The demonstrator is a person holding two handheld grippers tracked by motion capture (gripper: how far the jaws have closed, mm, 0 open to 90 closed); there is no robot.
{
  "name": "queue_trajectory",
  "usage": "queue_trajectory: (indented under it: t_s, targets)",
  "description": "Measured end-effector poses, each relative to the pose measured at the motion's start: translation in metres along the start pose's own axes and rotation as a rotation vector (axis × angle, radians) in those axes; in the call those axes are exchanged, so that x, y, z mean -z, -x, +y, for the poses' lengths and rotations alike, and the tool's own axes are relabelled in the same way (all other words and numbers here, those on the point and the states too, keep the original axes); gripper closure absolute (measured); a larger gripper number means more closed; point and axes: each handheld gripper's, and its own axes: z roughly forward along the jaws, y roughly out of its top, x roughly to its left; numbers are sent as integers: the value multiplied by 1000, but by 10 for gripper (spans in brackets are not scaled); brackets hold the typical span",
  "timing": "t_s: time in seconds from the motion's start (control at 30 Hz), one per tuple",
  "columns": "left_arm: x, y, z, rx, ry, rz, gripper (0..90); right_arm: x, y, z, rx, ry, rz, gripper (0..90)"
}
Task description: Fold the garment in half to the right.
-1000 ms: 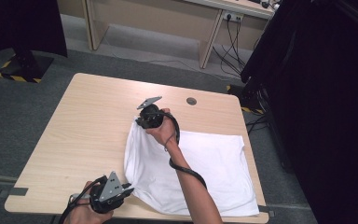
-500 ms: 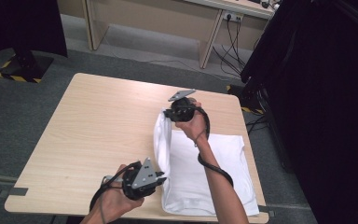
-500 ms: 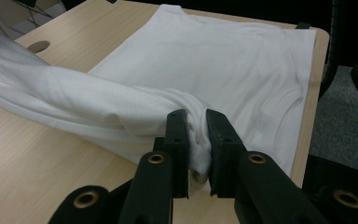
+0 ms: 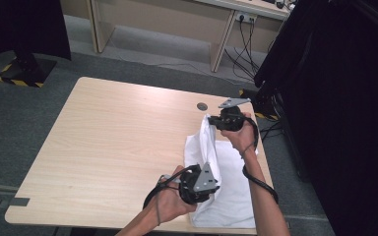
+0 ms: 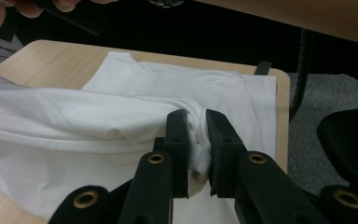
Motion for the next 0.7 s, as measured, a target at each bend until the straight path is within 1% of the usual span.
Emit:
queue_trajectory:
  t_s: [0.1, 0.23, 0.33, 0.43, 0.6, 0.7]
  targets:
    - [-12, 3, 9, -7, 1, -20, 797, 11, 11, -9, -16, 10, -16, 859]
    - [-28, 6, 19, -8, 6, -43, 797, 22, 25, -21, -36, 6, -40, 859]
    - [-37, 8, 27, -12, 7, -57, 797, 29, 34, -30, -49, 1, -52, 858]
    - [-46, 10, 36, -16, 14, -71, 796, 36, 43, -37, -67, 9, -61, 858]
    - [-60, 12, 48, -17, 17, -91, 796, 42, 54, -44, -82, 10, -71, 858]
    - [-67, 13, 50, -9, 18, -98, 795, 44, 57, -49, -90, 5, -75, 859]
